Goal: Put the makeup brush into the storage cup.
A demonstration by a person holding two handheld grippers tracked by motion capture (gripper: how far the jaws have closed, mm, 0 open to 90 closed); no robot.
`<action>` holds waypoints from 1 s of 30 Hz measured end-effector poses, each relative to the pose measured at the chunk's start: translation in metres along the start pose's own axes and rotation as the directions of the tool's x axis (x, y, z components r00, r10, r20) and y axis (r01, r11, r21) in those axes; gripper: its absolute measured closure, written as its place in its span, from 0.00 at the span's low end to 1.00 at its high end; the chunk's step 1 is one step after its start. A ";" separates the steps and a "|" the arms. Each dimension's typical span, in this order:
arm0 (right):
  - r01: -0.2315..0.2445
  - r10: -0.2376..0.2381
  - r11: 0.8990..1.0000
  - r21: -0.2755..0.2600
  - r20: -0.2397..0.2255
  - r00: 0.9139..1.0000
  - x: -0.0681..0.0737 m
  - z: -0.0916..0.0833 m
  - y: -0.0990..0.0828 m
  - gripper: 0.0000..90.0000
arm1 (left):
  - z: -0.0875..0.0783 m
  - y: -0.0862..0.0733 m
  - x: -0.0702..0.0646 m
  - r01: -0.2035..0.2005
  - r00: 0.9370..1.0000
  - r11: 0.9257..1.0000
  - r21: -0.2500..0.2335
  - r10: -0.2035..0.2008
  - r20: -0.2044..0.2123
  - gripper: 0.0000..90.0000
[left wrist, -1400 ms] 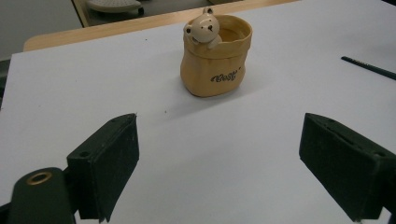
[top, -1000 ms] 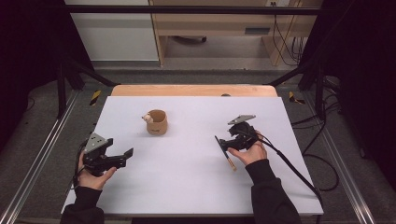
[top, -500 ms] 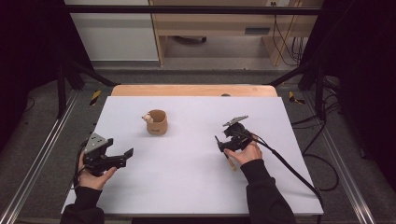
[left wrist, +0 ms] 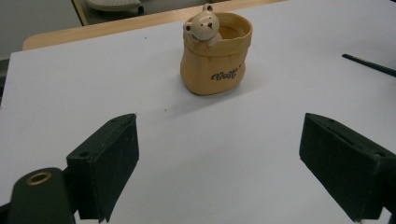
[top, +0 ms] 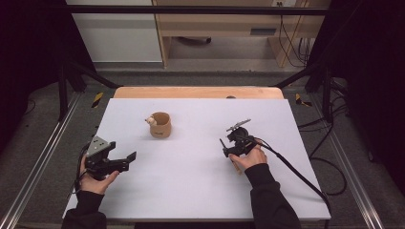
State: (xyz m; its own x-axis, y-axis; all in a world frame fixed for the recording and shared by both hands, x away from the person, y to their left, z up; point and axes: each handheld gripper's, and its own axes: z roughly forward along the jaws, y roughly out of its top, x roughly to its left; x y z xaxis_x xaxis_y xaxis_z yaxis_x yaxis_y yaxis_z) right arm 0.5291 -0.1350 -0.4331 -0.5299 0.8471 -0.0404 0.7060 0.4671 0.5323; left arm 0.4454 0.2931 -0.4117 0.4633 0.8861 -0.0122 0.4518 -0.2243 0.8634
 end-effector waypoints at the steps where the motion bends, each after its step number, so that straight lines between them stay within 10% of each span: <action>1: -0.005 0.005 1.000 0.006 -0.006 1.000 0.000 0.000 0.000 0.42 | 0.000 0.000 0.000 0.000 1.000 1.000 0.000 0.000 0.000 0.12; 30: -0.038 0.042 0.994 0.105 -0.038 0.998 0.001 0.013 -0.003 0.61 | 0.000 0.000 0.000 0.001 1.000 1.000 0.001 -0.001 -0.001 0.13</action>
State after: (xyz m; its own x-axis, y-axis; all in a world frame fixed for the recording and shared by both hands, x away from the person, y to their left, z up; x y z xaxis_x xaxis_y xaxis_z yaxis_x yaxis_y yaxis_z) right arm 0.5327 -0.1317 -0.4458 -0.5167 0.8561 0.0140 0.7714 0.4584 0.4413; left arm 0.4452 0.2935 -0.4117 0.4622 0.8867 -0.0124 0.4533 -0.2243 0.8627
